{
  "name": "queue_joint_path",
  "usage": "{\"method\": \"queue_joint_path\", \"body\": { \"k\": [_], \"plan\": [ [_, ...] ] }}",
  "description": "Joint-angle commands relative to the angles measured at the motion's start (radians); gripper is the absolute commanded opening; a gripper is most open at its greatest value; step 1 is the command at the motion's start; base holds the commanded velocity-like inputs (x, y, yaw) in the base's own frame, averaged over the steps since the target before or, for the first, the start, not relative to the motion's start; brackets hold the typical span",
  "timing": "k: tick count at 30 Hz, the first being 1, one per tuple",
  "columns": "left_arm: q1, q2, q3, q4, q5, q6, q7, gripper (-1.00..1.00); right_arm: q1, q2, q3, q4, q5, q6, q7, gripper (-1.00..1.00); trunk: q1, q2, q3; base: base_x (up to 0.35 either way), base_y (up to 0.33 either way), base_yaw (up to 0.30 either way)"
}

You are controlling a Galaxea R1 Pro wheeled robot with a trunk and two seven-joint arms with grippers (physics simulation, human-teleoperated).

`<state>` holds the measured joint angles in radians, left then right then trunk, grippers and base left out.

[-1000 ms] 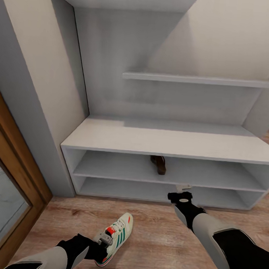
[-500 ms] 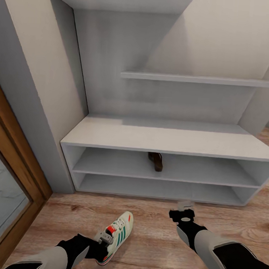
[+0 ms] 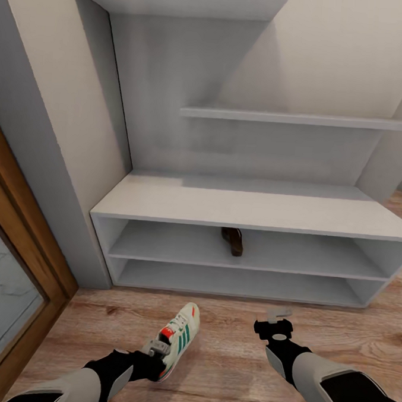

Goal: Pick up the two gym shoes and the two sandals from the corridor floor and place them onto the hallstand (shoe rack) in the corridor, making sure they are on the rack and not on the floor. Arrange them so the two gym shoes are next to each other and the two sandals are next to each other.

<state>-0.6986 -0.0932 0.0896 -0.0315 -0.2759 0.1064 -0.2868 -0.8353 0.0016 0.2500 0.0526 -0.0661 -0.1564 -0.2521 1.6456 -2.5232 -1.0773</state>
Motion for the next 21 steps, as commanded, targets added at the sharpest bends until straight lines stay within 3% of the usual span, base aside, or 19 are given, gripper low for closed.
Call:
{"method": "queue_joint_path", "body": {
  "k": [1,2,4,6,8,11,15,21],
  "plan": [
    [0.000,0.001,0.005,-0.002,0.029,-0.024,-0.004,-1.00,0.000,0.000,0.008,0.004,-0.007,-0.007,-0.001,1.00,0.000,0.000,-0.001,0.000,0.000,0.000],
    [0.000,0.006,0.005,-0.002,0.066,-0.055,-0.004,-1.00,0.002,0.000,0.008,0.004,-0.007,-0.007,-0.001,1.00,0.000,0.000,-0.001,0.000,0.000,0.000],
    [0.000,0.025,0.006,-0.002,0.098,-0.083,-0.003,-1.00,0.004,0.000,0.008,0.004,-0.007,-0.008,0.000,1.00,0.000,0.000,-0.001,0.000,0.000,0.000],
    [0.000,0.033,0.006,-0.002,0.104,-0.089,0.004,-1.00,0.004,0.000,0.008,0.004,-0.007,-0.008,-0.001,1.00,0.000,0.000,-0.001,0.000,0.000,0.000],
    [0.000,0.035,0.006,-0.001,0.112,-0.125,0.052,-1.00,0.004,0.000,0.008,0.004,-0.007,-0.008,-0.001,1.00,0.000,0.000,-0.001,-0.045,-0.082,0.000],
    [0.001,0.034,0.006,0.000,0.151,-0.194,0.146,-1.00,0.005,0.000,0.008,0.004,-0.007,-0.008,-0.001,1.00,0.000,0.000,-0.001,-0.147,-0.207,0.000],
    [0.001,0.030,0.006,0.001,0.188,-0.223,0.183,-1.00,0.005,0.001,0.008,0.004,-0.007,-0.008,-0.001,1.00,0.000,0.000,-0.001,-0.209,-0.271,0.000],
    [0.001,0.003,0.006,0.001,0.204,-0.234,0.198,-1.00,0.005,0.001,0.008,0.004,-0.007,-0.008,-0.001,1.00,0.000,0.000,-0.001,-0.233,-0.295,0.000]
  ]
}}
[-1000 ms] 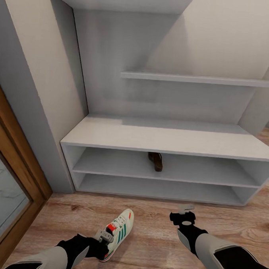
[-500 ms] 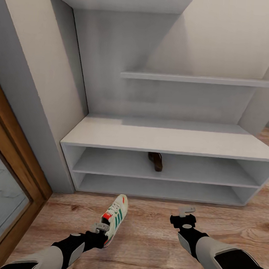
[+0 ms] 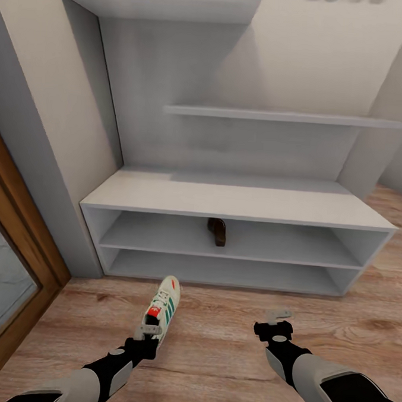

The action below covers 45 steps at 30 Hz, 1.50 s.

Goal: Pick up the two gym shoes and the two sandals from the corridor floor and place them onto the hallstand (shoe rack) in the corridor, making sure they are on the rack and not on the floor. Arrange them so the two gym shoes are next to each other and the two sandals are next to each other.

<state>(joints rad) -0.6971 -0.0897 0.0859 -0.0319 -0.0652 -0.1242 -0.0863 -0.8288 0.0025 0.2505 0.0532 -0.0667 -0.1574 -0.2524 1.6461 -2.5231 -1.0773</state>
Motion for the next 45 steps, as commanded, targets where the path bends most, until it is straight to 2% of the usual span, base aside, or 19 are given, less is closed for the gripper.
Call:
{"method": "queue_joint_path", "body": {
  "k": [1,17,23,32,45],
  "plan": [
    [-0.001,-0.004,0.009,0.001,-0.005,-0.004,-0.001,-1.00,-0.001,0.000,0.007,0.004,-0.007,-0.007,-0.001,1.00,-0.001,0.000,-0.001,-0.239,-0.303,0.000],
    [-0.001,-0.027,0.009,0.002,-0.001,-0.006,0.002,-1.00,0.006,0.004,0.007,0.004,-0.007,-0.006,-0.001,1.00,-0.001,0.000,-0.001,-0.182,-0.333,0.000],
    [-0.001,-0.028,0.010,0.002,-0.001,-0.006,0.002,-1.00,0.007,0.004,0.007,0.004,-0.007,-0.005,-0.001,1.00,-0.001,0.000,-0.001,-0.128,-0.339,0.000],
    [-0.001,-0.028,0.011,0.001,-0.001,-0.006,0.002,-1.00,0.008,0.004,0.008,0.004,-0.007,-0.006,-0.001,1.00,-0.001,0.000,-0.001,-0.032,-0.173,0.000],
    [-0.001,-0.027,0.011,0.001,-0.001,-0.006,0.002,-1.00,0.008,0.003,0.008,0.004,-0.006,-0.006,-0.001,1.00,-0.001,0.000,-0.001,-0.004,-0.328,0.000]
  ]
}}
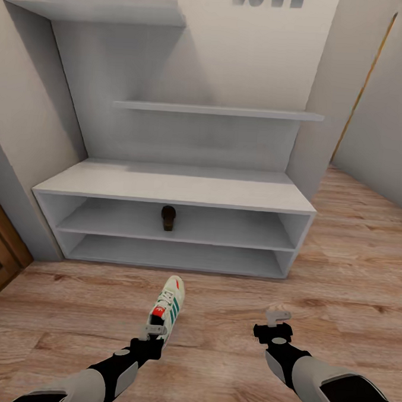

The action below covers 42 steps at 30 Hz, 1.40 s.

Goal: Pick up the two gym shoes and the two sandals from the corridor floor and place them onto the hallstand (shoe rack) in the corridor, making sure they are on the rack and not on the floor. Arrange them so the two gym shoes are next to each other and the two sandals are next to each other.

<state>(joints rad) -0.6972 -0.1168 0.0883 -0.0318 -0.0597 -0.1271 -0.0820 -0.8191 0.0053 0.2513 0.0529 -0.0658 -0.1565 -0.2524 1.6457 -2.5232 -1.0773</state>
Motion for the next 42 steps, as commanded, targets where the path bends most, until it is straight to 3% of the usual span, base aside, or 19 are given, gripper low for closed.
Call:
{"method": "queue_joint_path", "body": {
  "k": [1,11,28,42],
  "plan": [
    [-0.001,0.000,0.009,0.001,-0.006,-0.003,-0.002,-1.00,-0.001,0.000,0.007,0.004,-0.007,-0.007,-0.001,1.00,0.000,0.000,-0.001,-0.049,-0.348,0.000],
    [-0.001,0.000,0.009,0.001,-0.006,-0.003,-0.002,-1.00,0.002,0.001,0.008,0.004,-0.005,-0.005,-0.001,1.00,0.000,0.000,-0.001,-0.185,-0.302,0.000],
    [-0.001,0.000,0.010,0.001,-0.006,-0.003,-0.002,-1.00,0.002,0.004,0.008,0.004,-0.008,-0.006,-0.001,1.00,0.000,0.000,-0.001,-0.015,-0.017,0.000],
    [-0.001,-0.006,0.008,0.000,-0.004,-0.004,0.004,-1.00,0.002,0.005,0.008,0.004,-0.008,-0.006,-0.001,1.00,0.000,0.000,-0.001,0.000,-0.148,0.000]
  ]
}}
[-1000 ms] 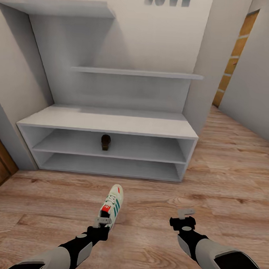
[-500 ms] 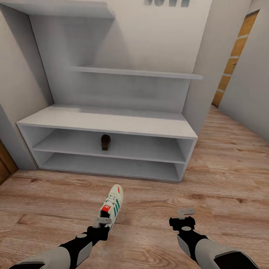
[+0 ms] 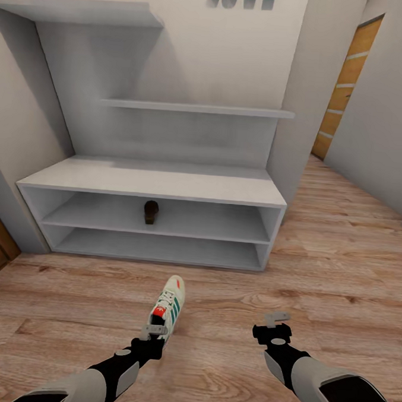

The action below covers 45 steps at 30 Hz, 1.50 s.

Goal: Pick up the two gym shoes and the two sandals from the corridor floor and place them onto the hallstand (shoe rack) in the corridor, making sure they are on the rack and not on the floor. Arrange them so the two gym shoes are next to each other and the two sandals are next to each other.

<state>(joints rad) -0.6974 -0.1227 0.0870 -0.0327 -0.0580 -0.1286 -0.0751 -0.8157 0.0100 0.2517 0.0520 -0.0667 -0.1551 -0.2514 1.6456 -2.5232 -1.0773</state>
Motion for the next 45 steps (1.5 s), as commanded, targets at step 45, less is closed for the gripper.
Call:
{"method": "queue_joint_path", "body": {
  "k": [45],
  "plan": [
    [-0.002,-0.052,-0.044,-0.572,0.104,0.669,0.258,-1.00,-0.001,-0.006,0.008,0.005,-0.002,0.003,-0.001,1.00,0.000,0.000,-0.001,0.008,-0.040,0.000]
  ]
}}
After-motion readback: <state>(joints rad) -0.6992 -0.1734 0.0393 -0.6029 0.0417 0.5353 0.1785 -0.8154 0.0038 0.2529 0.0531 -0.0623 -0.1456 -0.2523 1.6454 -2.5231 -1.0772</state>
